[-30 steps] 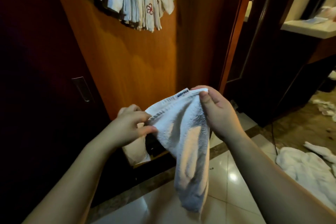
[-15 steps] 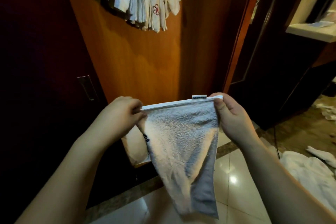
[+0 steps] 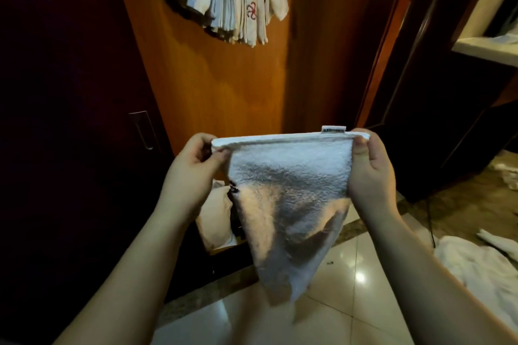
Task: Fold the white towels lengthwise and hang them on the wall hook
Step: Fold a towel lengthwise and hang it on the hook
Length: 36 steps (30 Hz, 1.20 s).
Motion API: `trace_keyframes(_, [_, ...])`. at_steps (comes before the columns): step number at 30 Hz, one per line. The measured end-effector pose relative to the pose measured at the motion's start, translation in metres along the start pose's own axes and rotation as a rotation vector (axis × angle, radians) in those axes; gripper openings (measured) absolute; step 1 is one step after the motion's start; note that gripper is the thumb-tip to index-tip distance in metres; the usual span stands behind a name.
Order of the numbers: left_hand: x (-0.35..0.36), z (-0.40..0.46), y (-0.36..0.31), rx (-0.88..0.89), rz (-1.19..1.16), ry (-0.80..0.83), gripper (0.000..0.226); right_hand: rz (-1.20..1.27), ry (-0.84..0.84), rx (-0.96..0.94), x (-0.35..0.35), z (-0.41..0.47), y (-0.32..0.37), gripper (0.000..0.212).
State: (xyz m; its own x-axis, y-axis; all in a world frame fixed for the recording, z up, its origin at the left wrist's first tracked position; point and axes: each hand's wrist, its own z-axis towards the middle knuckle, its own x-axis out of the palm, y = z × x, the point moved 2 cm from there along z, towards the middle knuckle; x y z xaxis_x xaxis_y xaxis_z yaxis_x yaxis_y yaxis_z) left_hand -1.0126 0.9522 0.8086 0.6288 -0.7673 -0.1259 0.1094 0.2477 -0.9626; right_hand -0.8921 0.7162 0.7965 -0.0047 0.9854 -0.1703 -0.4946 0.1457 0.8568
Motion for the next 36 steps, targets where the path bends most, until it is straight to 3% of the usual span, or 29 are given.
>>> trace_keyframes(3, [0.017, -0.01, 0.001, 0.046, -0.246, -0.201, 0.009, 0.02, -0.056, -0.025, 0.006, 0.0, 0.003, 0.021])
trace_keyframes(6, [0.026, -0.02, 0.003, 0.229, -0.095, -0.385, 0.012, 0.025, -0.107, -0.047, 0.01, 0.0, 0.005, 0.02])
trace_keyframes(11, [0.022, -0.011, 0.01, 0.466, 0.1, -0.491, 0.005, 0.038, -0.141, -0.081, 0.013, -0.001, 0.009, 0.019])
trace_keyframes(19, [0.012, -0.014, 0.009, 0.449, 0.157, -0.459, 0.007, 0.019, -0.134, -0.098, 0.013, -0.005, 0.019, 0.023])
trace_keyframes(24, [0.011, -0.02, 0.004, 0.363, 0.072, -0.43, 0.007, -0.013, -0.113, -0.08, 0.012, -0.003, 0.021, 0.022])
trace_keyframes(32, [0.002, -0.017, 0.002, 0.173, -0.103, -0.311, 0.027, 0.013, 0.007, -0.038, 0.01, 0.003, 0.013, 0.026])
trace_keyframes(34, [0.003, -0.017, 0.003, 0.18, -0.123, -0.314, 0.026, 0.029, 0.099, -0.056, 0.008, 0.006, 0.011, 0.037])
trace_keyframes(36, [0.003, -0.015, 0.003, 0.217, -0.132, -0.285, 0.028, 0.231, 0.257, 0.055, 0.009, 0.01, 0.009, 0.058])
